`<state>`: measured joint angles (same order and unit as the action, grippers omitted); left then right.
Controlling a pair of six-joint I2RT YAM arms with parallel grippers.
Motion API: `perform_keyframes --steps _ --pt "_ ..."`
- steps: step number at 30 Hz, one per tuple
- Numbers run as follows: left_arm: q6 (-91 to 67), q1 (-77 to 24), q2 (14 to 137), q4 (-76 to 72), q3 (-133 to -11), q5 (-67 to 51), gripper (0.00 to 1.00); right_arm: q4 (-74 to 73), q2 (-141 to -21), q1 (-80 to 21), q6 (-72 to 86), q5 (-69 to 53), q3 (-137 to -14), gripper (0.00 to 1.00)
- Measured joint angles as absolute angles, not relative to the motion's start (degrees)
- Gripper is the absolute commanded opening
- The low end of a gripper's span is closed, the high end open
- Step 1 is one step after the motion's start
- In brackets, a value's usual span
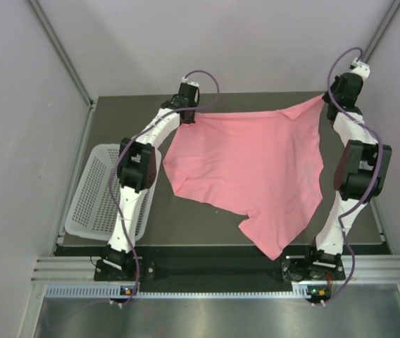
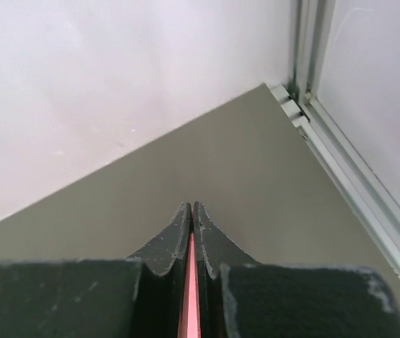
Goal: Fold and stack the t-shirts
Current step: Fold the tshirt
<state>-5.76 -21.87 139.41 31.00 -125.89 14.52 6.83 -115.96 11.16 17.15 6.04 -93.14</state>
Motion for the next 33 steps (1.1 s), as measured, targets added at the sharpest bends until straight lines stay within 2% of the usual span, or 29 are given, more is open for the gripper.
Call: perform_keyframes --steps 15,33 --pt "-2.8 -20.7 139.3 29.6 -125.7 15.1 0.00 0.3 -111.9 10.6 19.9 4.5 -88.0 0.00" --pt "0.2 -20.7 133.5 30.5 -116.8 19.1 0.00 -14.5 -79.8 9.9 25.0 9.7 -67.7 0.00"
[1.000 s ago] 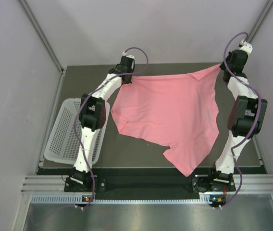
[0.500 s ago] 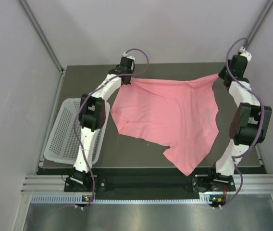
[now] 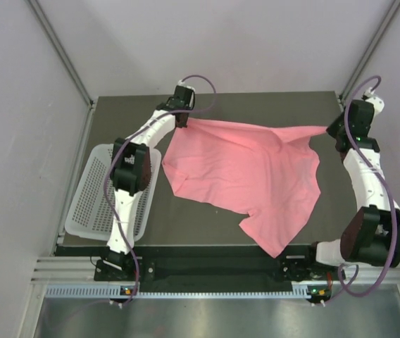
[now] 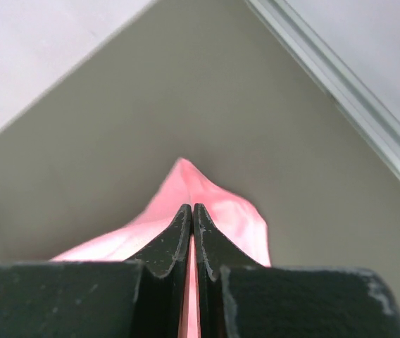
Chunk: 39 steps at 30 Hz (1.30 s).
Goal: Fold and stack the t-shirts
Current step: Fold the tshirt
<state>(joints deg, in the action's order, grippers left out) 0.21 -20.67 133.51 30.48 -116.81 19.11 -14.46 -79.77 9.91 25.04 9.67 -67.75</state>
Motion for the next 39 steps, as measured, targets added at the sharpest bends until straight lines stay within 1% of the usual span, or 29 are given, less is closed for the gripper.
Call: perform_keyframes --steps 4,11,19,33,36,39 --pt "1.0 -20.7 132.0 30.4 -115.3 21.2 0.05 -17.1 -76.7 9.9 25.1 10.8 -63.3 0.00" --pt "2.7 -20.7 130.1 30.4 -113.9 23.4 0.07 -20.1 -74.5 10.2 24.5 12.0 -60.4 0.00" --pt "1.5 -21.7 129.4 31.9 -113.8 23.2 0.00 -21.9 -72.2 10.3 23.9 11.6 -60.4 0.00" --pt "-1.3 -22.9 129.7 38.7 -115.4 23.2 0.00 -28.9 -70.0 10.3 23.7 9.5 -59.5 0.00" --pt "-2.4 -22.9 130.1 39.9 -118.2 22.6 0.00 -28.9 -71.6 10.3 23.6 9.3 -60.4 0.00" --pt "-4.1 -22.9 130.1 40.1 -120.0 21.5 0.00 -28.6 -76.0 10.3 23.5 8.7 -63.4 0.00"
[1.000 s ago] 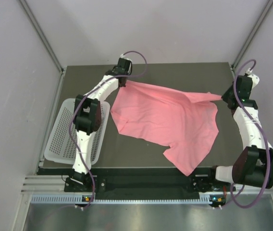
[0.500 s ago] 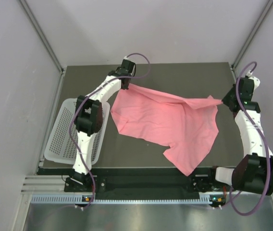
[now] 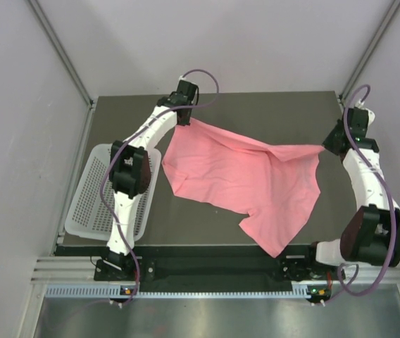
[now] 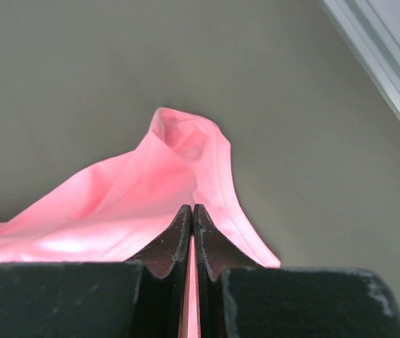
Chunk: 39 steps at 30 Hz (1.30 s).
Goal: Fold and stack the t-shirts
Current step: Fold the tshirt
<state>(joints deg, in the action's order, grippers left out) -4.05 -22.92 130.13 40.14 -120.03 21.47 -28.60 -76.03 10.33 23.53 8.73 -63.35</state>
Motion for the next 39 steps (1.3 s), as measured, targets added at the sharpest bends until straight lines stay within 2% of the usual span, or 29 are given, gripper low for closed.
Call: perform_keyframes --steps 8,18,25,26,27,28,29,30,31,34,37,39 --pt "-6.5 -22.9 132.0 40.8 -122.2 20.0 0.00 -27.9 -86.7 10.3 23.6 7.0 -72.6 0.00" --pt "-6.5 -22.9 132.8 41.4 -122.8 19.9 0.01 -29.1 -87.9 10.3 24.4 5.7 -75.0 0.00" --pt "-7.7 -22.9 132.6 41.6 -121.0 20.1 0.32 -32.9 -79.8 10.3 26.0 5.9 -66.1 0.01" --pt "-8.6 -22.9 132.4 41.6 -119.9 20.3 0.37 -33.4 -78.2 10.3 26.2 5.9 -64.4 0.04" --pt "-9.5 -22.9 131.9 41.9 -118.5 20.3 0.47 -34.3 -76.3 10.3 26.7 5.9 -62.5 0.08" --pt "-10.8 -22.9 131.4 42.5 -117.1 20.3 0.48 -35.1 -74.7 10.3 26.9 5.8 -61.1 0.18" --pt "-11.8 -22.9 130.9 43.3 -116.0 20.0 0.50 -35.4 -73.0 10.3 27.2 5.6 -59.1 0.21" --pt "-13.1 -22.9 130.1 44.4 -114.8 19.6 0.51 -35.7 -71.8 10.3 27.3 5.3 -57.7 0.25" --pt "-14.4 -22.9 129.3 45.2 -113.7 19.1 0.51 -36.7 -70.5 10.3 27.3 4.8 -56.1 0.33" --pt "-18.2 -23.1 125.4 48.2 -111.0 17.4 0.51 -39.7 -69.0 10.3 26.7 3.9 -54.7 0.44" --pt "-21.0 -24.0 117.8 49.5 -105.6 16.1 0.48 -41.4 -68.0 10.3 25.9 2.6 -54.7 0.50" --pt "-22.6 -24.8 110.8 48.6 -99.7 15.0 0.45 -42.3 -67.3 10.3 25.5 1.8 -54.9 0.50"
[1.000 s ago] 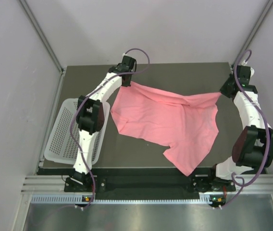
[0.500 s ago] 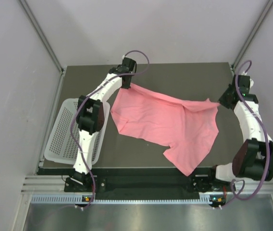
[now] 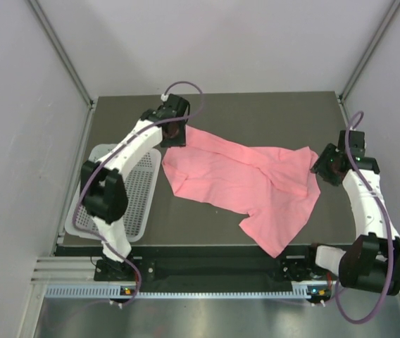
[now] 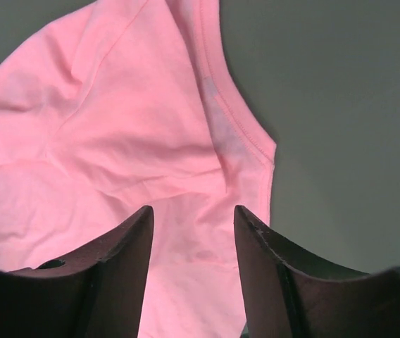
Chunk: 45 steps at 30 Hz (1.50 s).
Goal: Fold and stack the t-shirts
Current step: Fold the tshirt
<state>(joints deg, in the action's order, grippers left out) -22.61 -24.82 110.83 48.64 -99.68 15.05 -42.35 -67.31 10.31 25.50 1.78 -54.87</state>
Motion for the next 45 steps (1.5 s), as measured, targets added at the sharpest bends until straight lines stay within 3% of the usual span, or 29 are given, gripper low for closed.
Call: perform_keyframes --steps 6,16,23,26,31,37,41,45 --pt "-27.4 -26.0 94.5 47.8 -80.5 11.3 0.30 -42.9 -67.5 10.0 24.6 -0.2 -55.8 0.52" --pt "-31.4 -23.5 96.4 48.8 -66.6 12.6 0.24 -37.2 -76.2 7.0 24.8 -1.5 -56.7 0.55" --pt "-31.6 -14.8 99.0 49.7 -66.8 16.0 0.26 -34.7 -84.9 5.3 25.1 -0.4 -57.6 0.61" --pt "-31.2 -13.1 99.5 50.4 -69.0 15.9 0.35 -34.7 -88.5 5.4 24.6 1.7 -60.0 0.64" --pt "-30.7 -19.1 99.6 50.0 -74.1 13.6 0.37 -34.4 -95.0 5.4 22.7 5.4 -65.6 0.77" --pt "-28.4 -24.5 100.9 48.8 -78.3 8.7 0.36 -32.6 -103.3 5.4 19.2 7.9 -73.3 0.80" --pt "-25.9 -24.1 103.0 48.7 -79.7 6.8 0.36 -31.7 -108.6 5.5 18.3 8.3 -78.2 0.79" --pt "-23.5 -23.8 105.3 48.9 -82.4 6.2 0.36 -31.5 -112.7 5.8 18.0 9.0 -81.1 0.65"
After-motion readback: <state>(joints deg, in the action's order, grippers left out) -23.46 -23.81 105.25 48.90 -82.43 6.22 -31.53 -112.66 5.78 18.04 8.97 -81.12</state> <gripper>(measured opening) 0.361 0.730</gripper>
